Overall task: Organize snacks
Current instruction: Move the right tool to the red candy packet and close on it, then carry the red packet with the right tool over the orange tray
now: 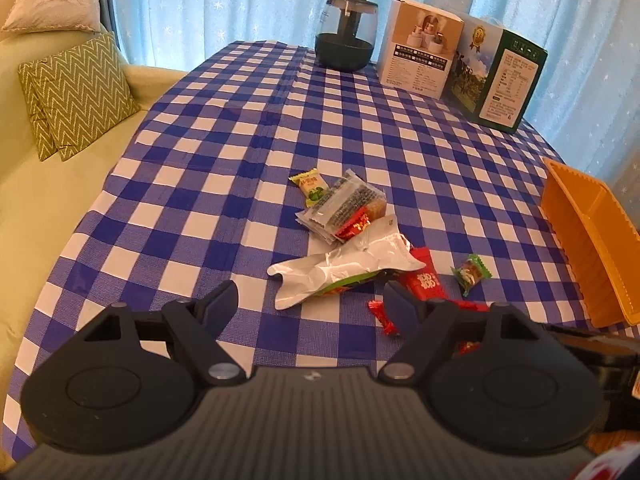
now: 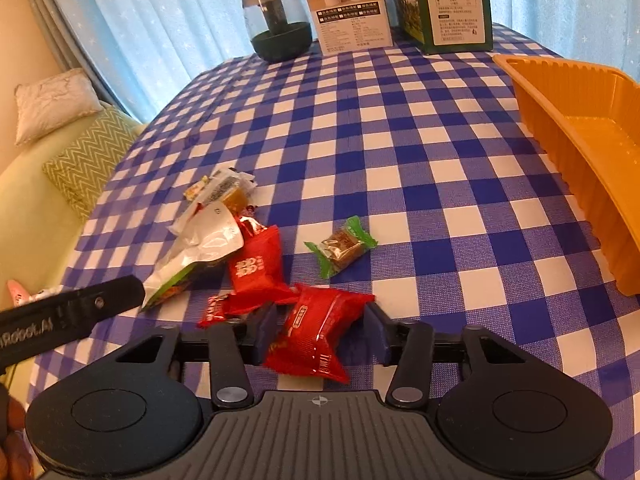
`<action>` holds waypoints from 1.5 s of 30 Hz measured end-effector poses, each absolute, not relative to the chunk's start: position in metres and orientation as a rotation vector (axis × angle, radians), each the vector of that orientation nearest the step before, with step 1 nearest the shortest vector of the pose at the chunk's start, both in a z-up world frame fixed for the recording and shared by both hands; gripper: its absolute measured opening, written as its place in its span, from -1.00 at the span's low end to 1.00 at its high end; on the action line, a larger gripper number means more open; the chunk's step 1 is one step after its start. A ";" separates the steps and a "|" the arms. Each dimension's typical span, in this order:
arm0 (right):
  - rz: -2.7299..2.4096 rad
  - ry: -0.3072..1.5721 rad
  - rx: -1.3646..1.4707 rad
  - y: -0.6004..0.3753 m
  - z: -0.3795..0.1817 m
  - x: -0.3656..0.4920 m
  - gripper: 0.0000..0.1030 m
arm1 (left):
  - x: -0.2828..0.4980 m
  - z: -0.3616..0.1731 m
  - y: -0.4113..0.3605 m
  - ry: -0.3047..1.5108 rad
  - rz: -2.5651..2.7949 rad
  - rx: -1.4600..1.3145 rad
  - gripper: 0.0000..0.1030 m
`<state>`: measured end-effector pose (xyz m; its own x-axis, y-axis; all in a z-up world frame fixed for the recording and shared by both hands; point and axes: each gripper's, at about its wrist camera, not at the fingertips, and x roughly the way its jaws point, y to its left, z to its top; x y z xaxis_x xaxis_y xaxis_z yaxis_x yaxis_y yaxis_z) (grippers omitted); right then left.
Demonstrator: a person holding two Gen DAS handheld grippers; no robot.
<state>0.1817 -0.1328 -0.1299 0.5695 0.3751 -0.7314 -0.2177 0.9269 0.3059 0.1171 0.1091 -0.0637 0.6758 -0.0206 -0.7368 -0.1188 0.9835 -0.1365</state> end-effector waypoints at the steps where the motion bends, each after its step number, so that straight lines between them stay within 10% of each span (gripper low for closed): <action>1: 0.353 0.900 0.179 -0.134 -0.130 0.183 -0.37 | 0.117 -0.065 0.108 0.832 0.047 -0.182 0.49; 14: 0.284 0.839 0.096 -0.173 -0.127 0.167 -0.45 | 0.121 -0.082 0.066 0.847 -0.105 -0.096 -0.31; 45: 0.287 0.781 0.151 -0.200 -0.101 0.141 -0.46 | 0.103 -0.057 0.032 0.810 -0.101 -0.041 -0.66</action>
<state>0.1410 -0.2003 -0.1008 0.6740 0.3093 -0.6709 -0.1978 0.9505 0.2394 0.1029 0.0317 -0.0566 0.6848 -0.1057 -0.7210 0.0744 0.9944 -0.0751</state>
